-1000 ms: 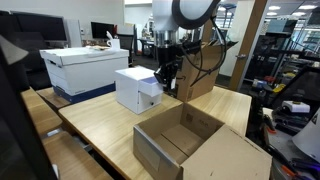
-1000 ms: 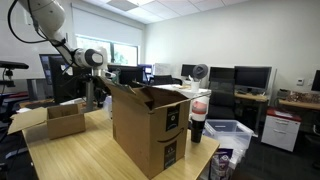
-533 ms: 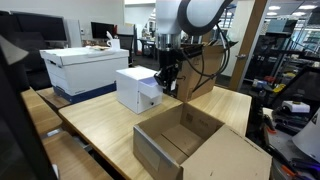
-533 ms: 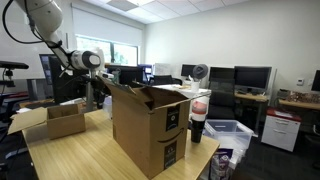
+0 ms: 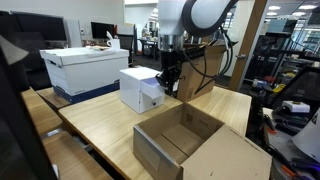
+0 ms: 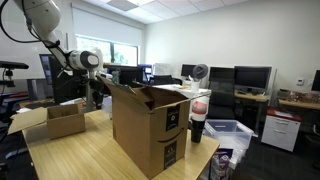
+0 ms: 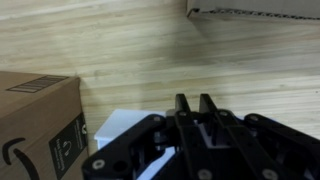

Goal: Open the top drawer

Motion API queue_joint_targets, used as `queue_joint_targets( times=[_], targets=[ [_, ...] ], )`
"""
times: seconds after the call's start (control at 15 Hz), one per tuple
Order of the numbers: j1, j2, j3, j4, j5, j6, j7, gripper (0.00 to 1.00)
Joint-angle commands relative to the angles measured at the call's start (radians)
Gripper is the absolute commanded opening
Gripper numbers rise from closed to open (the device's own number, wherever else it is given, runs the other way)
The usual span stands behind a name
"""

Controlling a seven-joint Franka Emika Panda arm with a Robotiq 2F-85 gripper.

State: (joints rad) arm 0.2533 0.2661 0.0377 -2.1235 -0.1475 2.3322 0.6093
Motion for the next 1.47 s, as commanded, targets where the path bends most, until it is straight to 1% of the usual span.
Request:
queue_joint_targets(
  times=[0.0,0.07,0.13,0.33,0.4,0.6,0.67,0.73,1.13,1.4],
  targets=[
    [-0.009,-0.012,0.010,-0.050,0.018,-0.013,0.021,0.42],
    [-0.012,-0.013,0.013,-0.050,0.025,-0.017,0.010,0.43],
    [-0.012,-0.013,0.015,-0.052,0.030,-0.027,0.006,0.46],
    [-0.016,-0.013,0.021,-0.061,0.049,-0.054,-0.013,0.62],
    [-0.016,-0.015,0.023,-0.062,0.056,-0.067,-0.016,0.69],
    [-0.014,-0.031,0.027,-0.043,0.062,-0.106,-0.013,0.84],
    [-0.014,-0.037,0.030,-0.031,0.065,-0.120,-0.017,0.93],
    [-0.012,-0.059,0.031,0.001,0.055,-0.174,-0.014,0.99],
    [-0.017,-0.106,0.030,0.135,0.015,-0.337,0.017,1.00],
    [-0.022,-0.126,0.036,0.202,-0.012,-0.382,0.015,1.00]
  ],
)
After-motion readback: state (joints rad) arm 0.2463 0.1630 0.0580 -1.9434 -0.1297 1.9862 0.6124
